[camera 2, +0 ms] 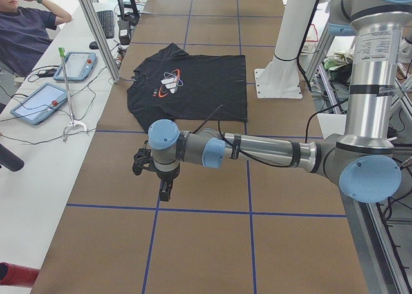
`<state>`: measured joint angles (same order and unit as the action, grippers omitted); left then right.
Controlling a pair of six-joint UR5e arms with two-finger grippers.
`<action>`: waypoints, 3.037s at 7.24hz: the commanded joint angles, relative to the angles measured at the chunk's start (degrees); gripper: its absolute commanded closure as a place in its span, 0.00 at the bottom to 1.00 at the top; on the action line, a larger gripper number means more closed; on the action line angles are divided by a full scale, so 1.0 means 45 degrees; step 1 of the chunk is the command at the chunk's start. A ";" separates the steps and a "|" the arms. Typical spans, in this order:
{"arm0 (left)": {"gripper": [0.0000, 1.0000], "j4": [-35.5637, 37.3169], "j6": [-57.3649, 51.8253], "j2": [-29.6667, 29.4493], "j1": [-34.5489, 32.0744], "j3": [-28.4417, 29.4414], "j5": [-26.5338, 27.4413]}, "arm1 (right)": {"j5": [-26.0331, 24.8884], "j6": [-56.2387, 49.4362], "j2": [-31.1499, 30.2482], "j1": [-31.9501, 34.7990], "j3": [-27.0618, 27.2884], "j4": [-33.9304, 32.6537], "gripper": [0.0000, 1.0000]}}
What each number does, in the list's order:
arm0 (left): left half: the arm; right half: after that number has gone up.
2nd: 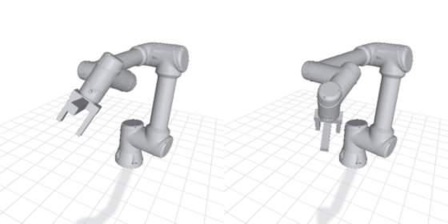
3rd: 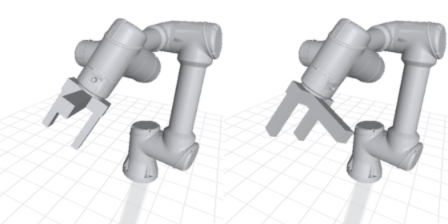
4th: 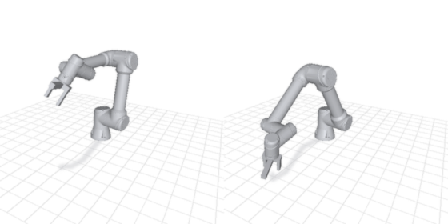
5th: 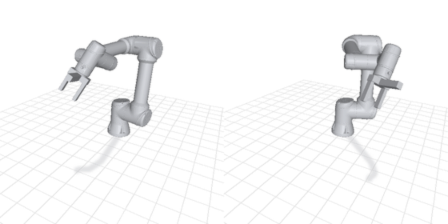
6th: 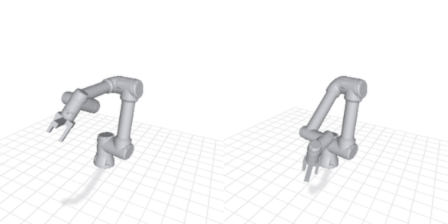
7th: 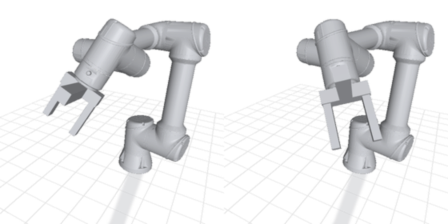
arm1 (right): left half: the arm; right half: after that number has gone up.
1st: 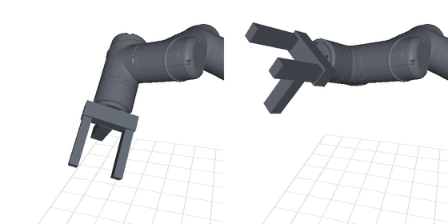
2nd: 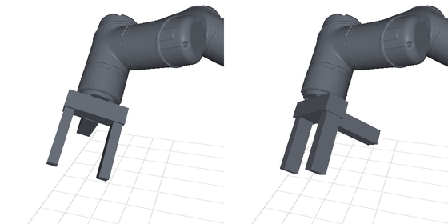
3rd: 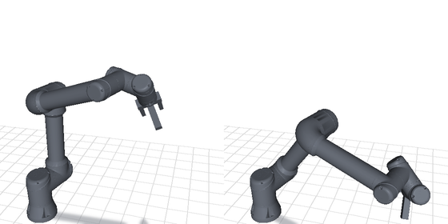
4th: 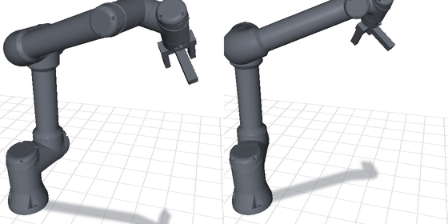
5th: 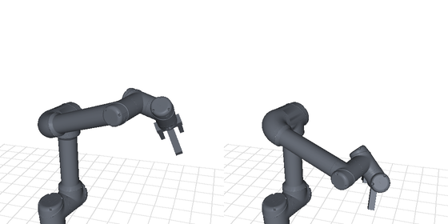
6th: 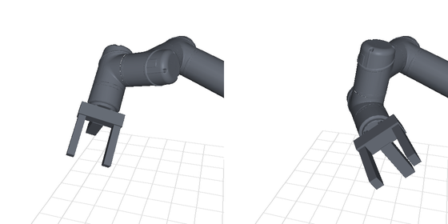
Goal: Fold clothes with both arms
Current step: 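Move the right gripper toward the black T-shirt's sleeve farthest from the robot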
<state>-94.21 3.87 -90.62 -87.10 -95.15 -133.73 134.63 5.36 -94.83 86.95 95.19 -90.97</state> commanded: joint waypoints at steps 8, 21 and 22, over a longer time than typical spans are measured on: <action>0.00 -0.1460 0.0116 -0.2374 0.0969 0.1250 -0.0087 | 0.0258 0.2452 0.1421 -0.0336 0.0567 0.0235 0.00; 0.00 -0.9632 0.6426 -0.4295 0.2539 0.4973 -0.0028 | -0.3430 0.9629 0.7596 -0.7288 -0.6854 0.9942 0.03; 0.00 -0.9632 0.6406 -0.4295 0.2539 0.4973 -0.0028 | -0.3471 0.9649 0.7596 -0.7368 -0.6895 0.9922 0.08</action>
<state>-137.18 32.39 -109.94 -75.76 -72.85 -133.86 119.87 48.28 -60.75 54.79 64.98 -46.81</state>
